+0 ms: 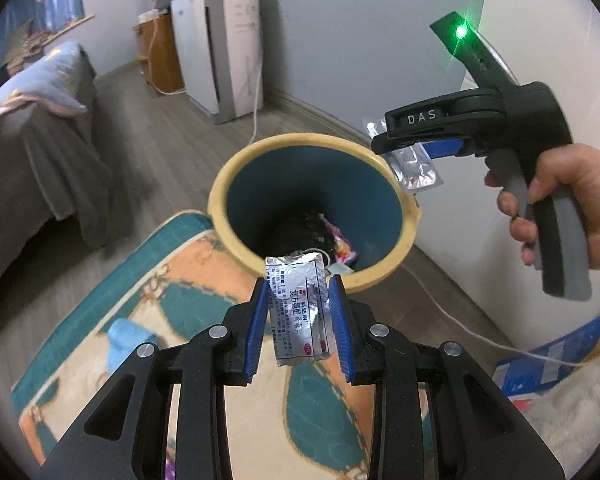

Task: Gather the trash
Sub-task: 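Carry the sachet and blister pack over the teal bin, then open both grippers to drop the sachet and blister pack into the bin, then grasp the purple spray bottle with the left gripper while the right grasps the blue mask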

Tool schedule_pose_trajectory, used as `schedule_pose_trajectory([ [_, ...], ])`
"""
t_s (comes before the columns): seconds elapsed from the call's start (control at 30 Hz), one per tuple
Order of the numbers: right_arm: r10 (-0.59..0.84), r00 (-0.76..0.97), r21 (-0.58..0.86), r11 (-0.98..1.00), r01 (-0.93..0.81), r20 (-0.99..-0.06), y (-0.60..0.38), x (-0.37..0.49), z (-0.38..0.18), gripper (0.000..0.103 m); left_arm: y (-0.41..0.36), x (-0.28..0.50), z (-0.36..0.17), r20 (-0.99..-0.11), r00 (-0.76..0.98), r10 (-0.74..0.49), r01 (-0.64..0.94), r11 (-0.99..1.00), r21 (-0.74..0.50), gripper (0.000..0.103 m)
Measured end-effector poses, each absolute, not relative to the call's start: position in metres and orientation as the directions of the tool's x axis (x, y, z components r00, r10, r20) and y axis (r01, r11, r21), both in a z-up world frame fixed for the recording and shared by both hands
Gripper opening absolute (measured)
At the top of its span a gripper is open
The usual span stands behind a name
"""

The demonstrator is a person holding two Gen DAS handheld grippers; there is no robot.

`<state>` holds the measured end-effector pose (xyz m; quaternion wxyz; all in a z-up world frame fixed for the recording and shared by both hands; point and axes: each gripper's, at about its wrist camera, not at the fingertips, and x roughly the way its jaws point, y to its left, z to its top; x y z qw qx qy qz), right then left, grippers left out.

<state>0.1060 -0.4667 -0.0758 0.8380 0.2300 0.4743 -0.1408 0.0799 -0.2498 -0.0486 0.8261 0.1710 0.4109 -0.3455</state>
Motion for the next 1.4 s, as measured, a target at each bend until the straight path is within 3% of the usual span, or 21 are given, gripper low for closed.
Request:
schedule_pose_trajectory([
  [0.47, -0.027, 0.487, 0.247, 0.836, 0.49, -0.873, -0.472, 0.115, -0.09, 0.069, -0.291, 0.119, -0.071, -0.802, 0.415, -0.43, 0.723, 0.691, 0.003, 0.032],
  [0.67, 0.038, 0.521, 0.289, 0.865, 0.411, -0.853, -0.461, 0.126, -0.089, 0.07, -0.285, 0.13, -0.075, -0.798, 0.434, -0.419, 0.694, 0.72, 0.0, 0.032],
  [0.73, 0.078, 0.539, 0.318, 0.873, 0.37, -0.839, -0.455, 0.13, -0.088, 0.081, -0.283, 0.13, -0.079, -0.803, 0.441, -0.402, 0.691, 0.723, 0.017, 0.034],
  [0.83, 0.044, 0.546, 0.279, 0.892, 0.356, -0.836, -0.449, 0.132, -0.082, 0.086, -0.275, 0.13, -0.08, -0.802, 0.448, -0.395, 0.676, 0.737, 0.015, 0.049],
  [0.93, 0.042, 0.546, 0.282, 0.888, 0.364, -0.837, -0.449, 0.131, -0.08, 0.094, -0.264, 0.128, -0.076, -0.79, 0.47, -0.393, 0.656, 0.754, 0.016, 0.071],
  [1.0, 0.035, 0.544, 0.276, 0.888, 0.368, -0.839, -0.449, 0.131, -0.079, 0.097, -0.254, 0.125, -0.071, -0.775, 0.498, -0.388, 0.635, 0.772, 0.021, 0.093],
  [1.4, -0.015, 0.584, 0.19, 0.938, 0.288, -0.812, -0.402, 0.134, -0.04, 0.097, -0.152, 0.109, -0.028, -0.745, 0.592, -0.308, 0.469, 0.883, 0.007, 0.096],
])
